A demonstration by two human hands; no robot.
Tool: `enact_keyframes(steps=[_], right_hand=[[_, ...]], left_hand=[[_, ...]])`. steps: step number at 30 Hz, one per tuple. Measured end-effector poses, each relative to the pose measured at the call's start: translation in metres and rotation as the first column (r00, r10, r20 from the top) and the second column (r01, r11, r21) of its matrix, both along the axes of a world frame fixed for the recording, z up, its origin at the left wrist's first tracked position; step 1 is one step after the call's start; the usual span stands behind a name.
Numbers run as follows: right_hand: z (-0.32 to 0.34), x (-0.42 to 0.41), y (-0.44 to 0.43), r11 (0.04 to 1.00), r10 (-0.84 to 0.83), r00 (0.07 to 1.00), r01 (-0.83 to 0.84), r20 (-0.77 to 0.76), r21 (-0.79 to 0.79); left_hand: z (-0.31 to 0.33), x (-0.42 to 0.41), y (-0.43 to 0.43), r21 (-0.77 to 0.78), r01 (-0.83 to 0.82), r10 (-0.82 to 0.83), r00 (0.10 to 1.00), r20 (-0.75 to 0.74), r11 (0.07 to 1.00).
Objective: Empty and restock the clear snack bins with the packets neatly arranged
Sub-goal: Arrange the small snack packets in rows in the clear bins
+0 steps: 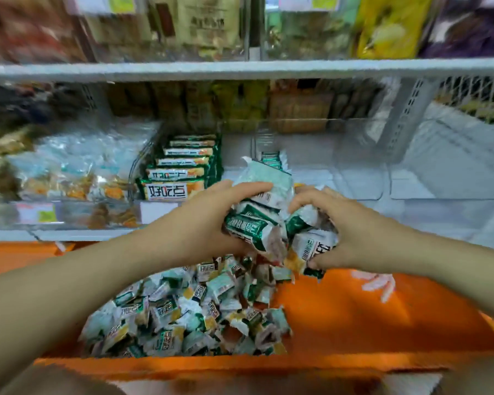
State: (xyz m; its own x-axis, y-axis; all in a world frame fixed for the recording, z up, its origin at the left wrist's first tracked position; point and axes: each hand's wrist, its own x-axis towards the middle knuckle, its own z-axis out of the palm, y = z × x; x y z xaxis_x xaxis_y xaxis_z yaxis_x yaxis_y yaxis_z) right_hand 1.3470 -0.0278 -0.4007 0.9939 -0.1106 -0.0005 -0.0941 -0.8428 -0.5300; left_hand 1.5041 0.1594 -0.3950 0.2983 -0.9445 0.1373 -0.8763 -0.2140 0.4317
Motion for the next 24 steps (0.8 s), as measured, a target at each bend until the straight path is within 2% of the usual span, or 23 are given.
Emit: enact_keyframes(steps=[6,11,16,19,24], right_hand=[[0.039,-0.018,-0.057,0.977,-0.140,0.978,0.162,0.154,-0.139],[0.037,0.015,-0.117,0.947,-0.253,0.943,0.288,0.218,-0.145],[0.014,0.064,-0.173,0.952,-0.258,0.957,0.275,0.133,-0.135],[0.002,0.093,-0.197,0.953,-0.256,0.966,0.258,0.028,-0.158],[-0.006,0.136,-0.218,0.902,-0.252,0.948,0.157,-0.195,-0.402]], left_hand=[[0.031,-0.012,-0.079,-0.175,0.023,-0.011,0.998,0.069,0.984],[0.019,0.006,-0.159,-0.253,-0.084,0.073,0.996,-0.053,0.964],[-0.016,0.045,-0.219,-0.234,-0.204,0.158,0.966,-0.203,0.951],[-0.032,0.073,-0.249,-0.166,-0.234,0.201,0.960,-0.194,0.958],[-0.043,0.109,-0.289,-0.020,-0.146,0.144,0.986,-0.089,0.989]])
